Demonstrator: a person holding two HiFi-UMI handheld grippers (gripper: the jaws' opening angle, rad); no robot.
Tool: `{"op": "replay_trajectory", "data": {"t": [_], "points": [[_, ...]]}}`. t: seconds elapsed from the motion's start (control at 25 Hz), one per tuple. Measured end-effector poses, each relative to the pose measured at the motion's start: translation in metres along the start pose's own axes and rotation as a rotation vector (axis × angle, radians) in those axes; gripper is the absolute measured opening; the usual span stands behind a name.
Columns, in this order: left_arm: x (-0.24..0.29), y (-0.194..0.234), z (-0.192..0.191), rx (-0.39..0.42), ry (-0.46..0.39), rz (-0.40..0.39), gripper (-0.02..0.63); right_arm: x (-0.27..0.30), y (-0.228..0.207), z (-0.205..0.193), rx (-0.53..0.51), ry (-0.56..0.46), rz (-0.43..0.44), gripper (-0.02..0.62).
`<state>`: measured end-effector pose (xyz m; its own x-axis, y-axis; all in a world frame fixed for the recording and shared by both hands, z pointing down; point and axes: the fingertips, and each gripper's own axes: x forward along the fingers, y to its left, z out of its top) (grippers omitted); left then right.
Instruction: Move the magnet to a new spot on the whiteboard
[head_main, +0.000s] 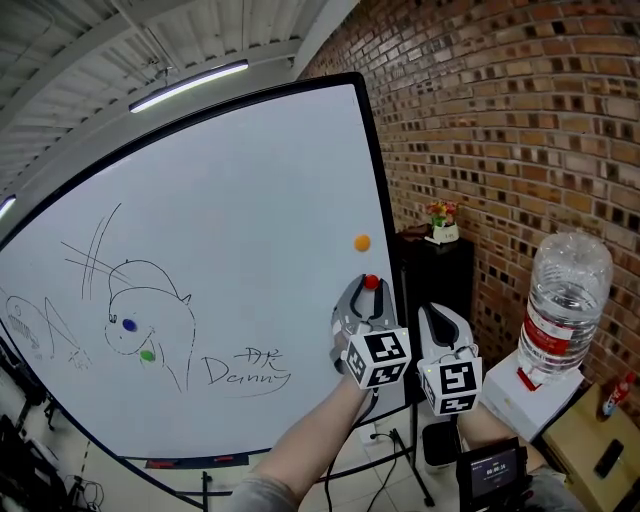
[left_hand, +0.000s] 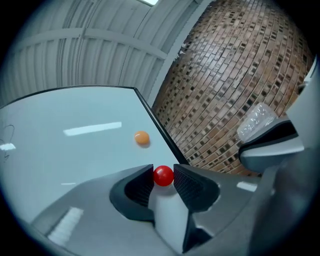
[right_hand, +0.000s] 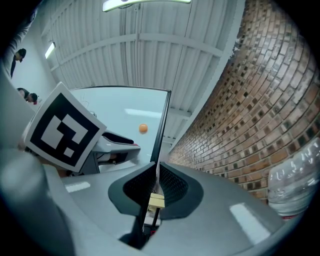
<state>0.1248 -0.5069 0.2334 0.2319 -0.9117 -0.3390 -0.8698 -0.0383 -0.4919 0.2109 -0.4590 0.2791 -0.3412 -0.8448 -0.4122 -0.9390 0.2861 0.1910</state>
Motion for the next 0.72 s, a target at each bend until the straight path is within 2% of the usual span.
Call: {"op": "replay_trajectory", "data": {"t": [0.6, 0.68, 0.72], "points": [[0.0016, 0.0007, -0.0076, 0.033, -0.015, -0.002, 0.135, 0.0040, 0.0066, -0.0027, -0.008, 0.005, 0.008, 0.026], [0.0012, 0.0024, -0.0097, 0.066, -0.035, 0.023, 0.115, 0.0031, 0.0060, -0.0061, -0.006, 0.008, 0.006, 0.028], [0.0019, 0.0047, -0.0103, 0.094, -0.055, 0.042, 0.083, 0.0036, 0.0050, -0.0097, -0.002, 0.012, 0.003, 0.028]]}}
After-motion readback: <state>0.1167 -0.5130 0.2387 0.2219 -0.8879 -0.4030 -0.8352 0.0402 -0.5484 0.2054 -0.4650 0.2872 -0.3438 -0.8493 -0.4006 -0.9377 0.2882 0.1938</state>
